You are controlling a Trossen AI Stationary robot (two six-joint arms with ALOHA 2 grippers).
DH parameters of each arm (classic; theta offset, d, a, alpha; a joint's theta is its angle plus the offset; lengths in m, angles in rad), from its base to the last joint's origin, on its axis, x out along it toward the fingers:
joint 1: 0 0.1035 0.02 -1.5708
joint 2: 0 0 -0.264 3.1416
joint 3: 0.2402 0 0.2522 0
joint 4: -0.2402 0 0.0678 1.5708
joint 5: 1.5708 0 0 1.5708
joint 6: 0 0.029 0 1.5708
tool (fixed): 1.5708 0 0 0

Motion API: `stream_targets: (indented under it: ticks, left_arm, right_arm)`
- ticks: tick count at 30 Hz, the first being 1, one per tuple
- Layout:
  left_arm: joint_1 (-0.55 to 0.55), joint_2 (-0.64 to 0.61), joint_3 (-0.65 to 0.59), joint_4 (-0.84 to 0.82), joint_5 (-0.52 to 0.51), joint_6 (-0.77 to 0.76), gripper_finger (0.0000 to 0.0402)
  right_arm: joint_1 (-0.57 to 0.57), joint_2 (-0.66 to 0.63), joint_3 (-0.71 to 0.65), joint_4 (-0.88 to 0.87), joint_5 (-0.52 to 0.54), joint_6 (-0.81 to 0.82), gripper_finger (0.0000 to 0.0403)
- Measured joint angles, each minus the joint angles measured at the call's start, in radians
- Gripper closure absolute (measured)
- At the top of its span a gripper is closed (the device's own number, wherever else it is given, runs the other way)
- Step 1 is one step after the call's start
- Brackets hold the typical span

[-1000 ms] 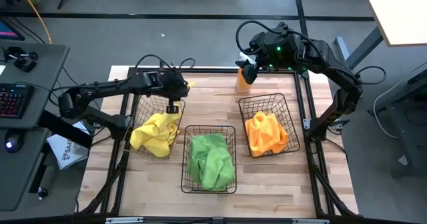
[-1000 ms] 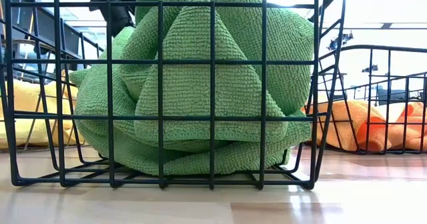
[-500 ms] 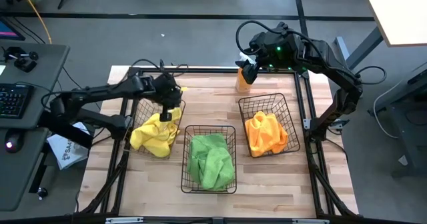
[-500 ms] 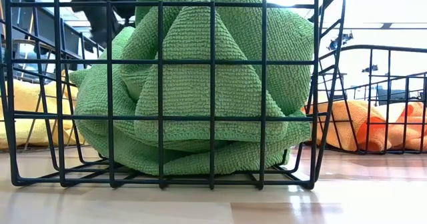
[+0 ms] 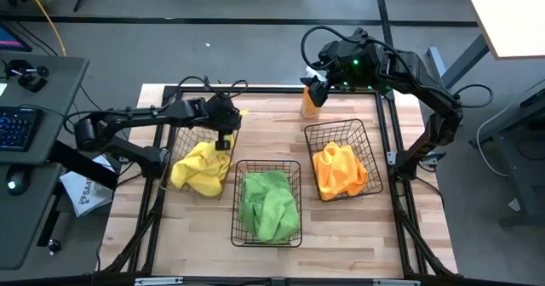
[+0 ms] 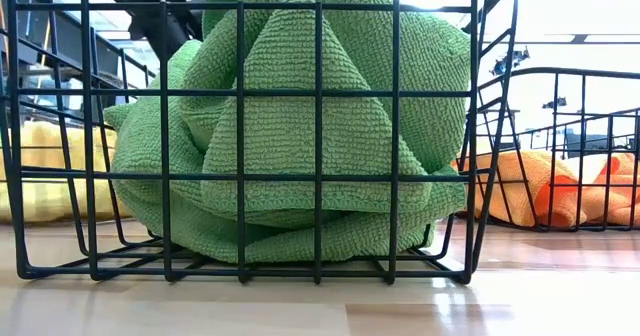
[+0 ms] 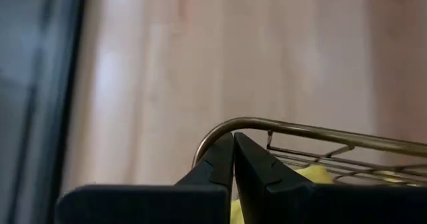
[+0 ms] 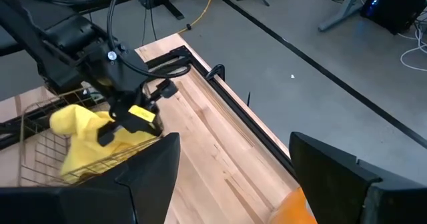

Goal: Sort microfiber towel by color & place in baskets
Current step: Adjust the left wire basket

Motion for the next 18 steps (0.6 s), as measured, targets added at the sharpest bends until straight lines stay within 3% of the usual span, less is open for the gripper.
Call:
stream_targets:
  ticks: [6,18]
  left_arm:
    - [0.03,0.001,0.0,0.069,-0.118,-0.032,0.0401]
    - [0.056,-0.052,0.0,0.05,-0.119,-0.08,0.0401]
  right_arm:
    - [0.003,0.0,0.0,0.0,0.0,0.004,0.0126]
    - [0.003,0.0,0.0,0.0,0.0,-0.001,0.0126]
